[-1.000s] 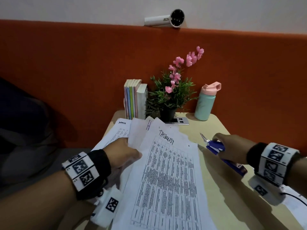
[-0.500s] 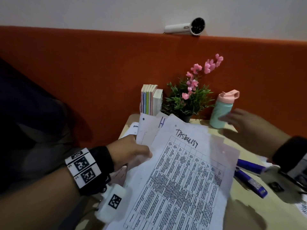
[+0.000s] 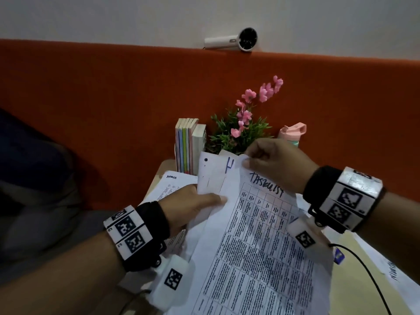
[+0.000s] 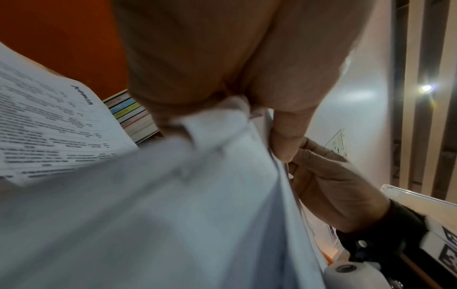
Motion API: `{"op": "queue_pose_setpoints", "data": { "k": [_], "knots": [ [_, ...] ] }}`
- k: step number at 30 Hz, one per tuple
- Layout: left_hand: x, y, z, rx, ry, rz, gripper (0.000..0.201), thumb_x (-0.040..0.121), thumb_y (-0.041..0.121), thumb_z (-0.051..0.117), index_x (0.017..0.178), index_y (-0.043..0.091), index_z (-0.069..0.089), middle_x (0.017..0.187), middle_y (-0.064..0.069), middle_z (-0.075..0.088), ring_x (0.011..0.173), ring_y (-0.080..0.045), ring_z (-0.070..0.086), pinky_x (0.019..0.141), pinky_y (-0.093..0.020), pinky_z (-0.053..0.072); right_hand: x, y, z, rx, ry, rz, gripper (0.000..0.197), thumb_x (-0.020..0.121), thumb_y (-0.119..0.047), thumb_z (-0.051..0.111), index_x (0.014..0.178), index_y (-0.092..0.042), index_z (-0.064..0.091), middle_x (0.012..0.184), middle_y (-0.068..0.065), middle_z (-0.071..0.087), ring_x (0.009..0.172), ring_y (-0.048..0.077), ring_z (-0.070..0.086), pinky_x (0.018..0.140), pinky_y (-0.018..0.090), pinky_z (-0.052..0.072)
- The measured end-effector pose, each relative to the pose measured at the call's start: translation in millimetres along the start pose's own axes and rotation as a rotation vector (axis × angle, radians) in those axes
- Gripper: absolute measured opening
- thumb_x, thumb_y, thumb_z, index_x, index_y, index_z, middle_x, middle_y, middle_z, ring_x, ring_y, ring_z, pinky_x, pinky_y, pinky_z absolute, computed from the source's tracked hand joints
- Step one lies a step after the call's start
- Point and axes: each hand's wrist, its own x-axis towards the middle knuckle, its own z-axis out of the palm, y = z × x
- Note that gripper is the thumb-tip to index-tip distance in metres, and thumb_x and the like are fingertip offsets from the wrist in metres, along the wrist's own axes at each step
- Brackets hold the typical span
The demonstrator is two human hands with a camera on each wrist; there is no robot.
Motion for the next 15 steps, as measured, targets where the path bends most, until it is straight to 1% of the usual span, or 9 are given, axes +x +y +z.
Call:
{"op": "queue_pose_setpoints", "data": {
  "k": [3,5,6,7,9,10,12,13,15],
  "knots": [
    [2.0,1.8,4.5,-0.006,0.007,0.043,0.046,0.088,0.040,0.071,0.123,0.011,0.067,0.119,-0.007,0.072,0.112,-0.026,0.068,0.108,-0.047,0.044,-2.0,-3.0,-3.8,-0.002,0.032,-0.038,0.007,0.089,-0.026,0.070,0.087,-0.021,0.065,0.079,-0.009,0.064,0.062,-0.007,0.056,0.054,0.008,0.043],
    [2.2,3.8,6.5,0.017,0.009,0.036,0.066,0.082,0.060,0.070,0.126,0.012,0.066,0.122,-0.006,0.071,0.116,-0.026,0.066,0.111,-0.049,0.041,-1.0,-3.8,-6.1,-0.019,0.054,-0.070,0.007,0.088,-0.025,0.070,0.087,-0.020,0.065,0.083,-0.010,0.063,0.068,-0.007,0.057,0.060,0.008,0.045],
    [1.8,5.9,7.9,0.007,0.017,0.027,0.070,0.081,0.067,0.066,0.125,0.012,0.066,0.122,-0.006,0.071,0.115,-0.027,0.066,0.110,-0.048,0.041,-0.8,-3.8,-7.8,-0.033,0.063,-0.084,0.006,0.088,-0.025,0.070,0.087,-0.021,0.065,0.084,-0.011,0.063,0.071,-0.006,0.058,0.062,0.008,0.045],
    [1.9,7.1,8.2,-0.023,0.041,0.018,0.068,0.084,0.068,0.061,0.122,0.012,0.068,0.119,-0.008,0.072,0.113,-0.028,0.068,0.108,-0.047,0.044,-1.2,-3.6,-9.5,-0.045,0.071,-0.096,0.006,0.089,-0.024,0.069,0.087,-0.021,0.065,0.085,-0.011,0.064,0.073,-0.005,0.058,0.063,0.008,0.046],
    [3.7,8.5,7.3,-0.103,0.129,0.018,0.056,0.091,0.061,0.056,0.116,0.013,0.071,0.113,-0.008,0.074,0.107,-0.029,0.070,0.104,-0.047,0.048,-3.1,-2.7,-11.7,-0.058,0.079,-0.114,0.005,0.089,-0.022,0.069,0.088,-0.022,0.064,0.086,-0.010,0.064,0.075,-0.003,0.058,0.065,0.008,0.046],
    [4.4,9.0,6.9,-0.103,0.171,0.039,0.055,0.089,0.060,0.060,0.117,0.014,0.071,0.114,-0.007,0.074,0.108,-0.029,0.070,0.105,-0.048,0.047,-4.4,-2.1,-12.1,-0.057,0.081,-0.120,0.006,0.088,-0.021,0.070,0.087,-0.022,0.064,0.086,-0.010,0.065,0.075,-0.002,0.058,0.065,0.009,0.047],
    [7.2,8.1,5.5,-0.050,0.239,0.103,0.060,0.079,0.062,0.071,0.116,0.015,0.070,0.114,-0.007,0.074,0.108,-0.031,0.069,0.105,-0.054,0.046,-5.0,-0.9,-12.3,-0.042,0.082,-0.125,0.008,0.088,-0.018,0.071,0.088,-0.021,0.064,0.083,-0.010,0.064,0.072,-0.002,0.058,0.063,0.009,0.046],
    [7.5,8.8,5.4,-0.030,0.258,0.137,0.054,0.082,0.058,0.071,0.114,0.014,0.071,0.112,-0.007,0.075,0.107,-0.031,0.069,0.104,-0.054,0.047,-4.6,-0.6,-12.5,-0.036,0.079,-0.125,0.009,0.087,-0.018,0.072,0.089,-0.021,0.064,0.082,-0.009,0.064,0.070,-0.001,0.056,0.061,0.010,0.046],
    [5.0,11.9,10.6,-0.015,0.257,0.207,0.033,0.095,0.040,0.063,0.111,0.013,0.073,0.108,-0.004,0.076,0.105,-0.027,0.071,0.102,-0.052,0.049,-2.2,-0.7,-12.5,-0.039,0.050,-0.126,0.011,0.086,-0.022,0.073,0.092,-0.023,0.064,0.081,-0.009,0.062,0.066,0.000,0.052,0.059,0.011,0.044]
  ]
}}
